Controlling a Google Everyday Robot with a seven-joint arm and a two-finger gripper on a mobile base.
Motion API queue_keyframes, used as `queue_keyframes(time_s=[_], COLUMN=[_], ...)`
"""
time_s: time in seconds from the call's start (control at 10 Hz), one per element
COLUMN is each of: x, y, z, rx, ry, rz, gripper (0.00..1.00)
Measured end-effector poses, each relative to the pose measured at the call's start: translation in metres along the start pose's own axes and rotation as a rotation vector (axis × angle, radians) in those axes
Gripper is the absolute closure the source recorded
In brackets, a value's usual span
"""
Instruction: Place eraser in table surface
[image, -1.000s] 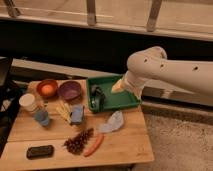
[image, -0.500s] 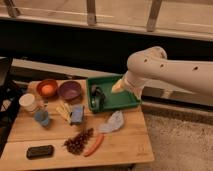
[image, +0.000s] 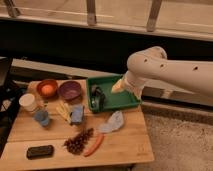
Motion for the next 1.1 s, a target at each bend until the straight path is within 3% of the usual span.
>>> queue_keyframes(time_s=[0.1,0.3,0.4,0.6,0.7,1.0,1.1], x=[0.0,0.006,0.018,0.032,0.045,0.084,0.108], y=[0.001,0.012,0.038,0.078,0.115,0.193,0.225], z=[-0.001,-0.006,-0.008,-0.006,-0.003,0.0,0.001], rx=[0.002,0.003,-0.009,-0.027,-0.049,-0.101,-0.124], ry=[-0.002,-0.008,-0.01,-0.007,0.0,0.019,0.032], rz=[-0.005,-0.078,-0.159,-0.253,-0.327,-0.505,-0.594], gripper=[0.21,0.21,0.21,0.21,0.21,0.21,0.21])
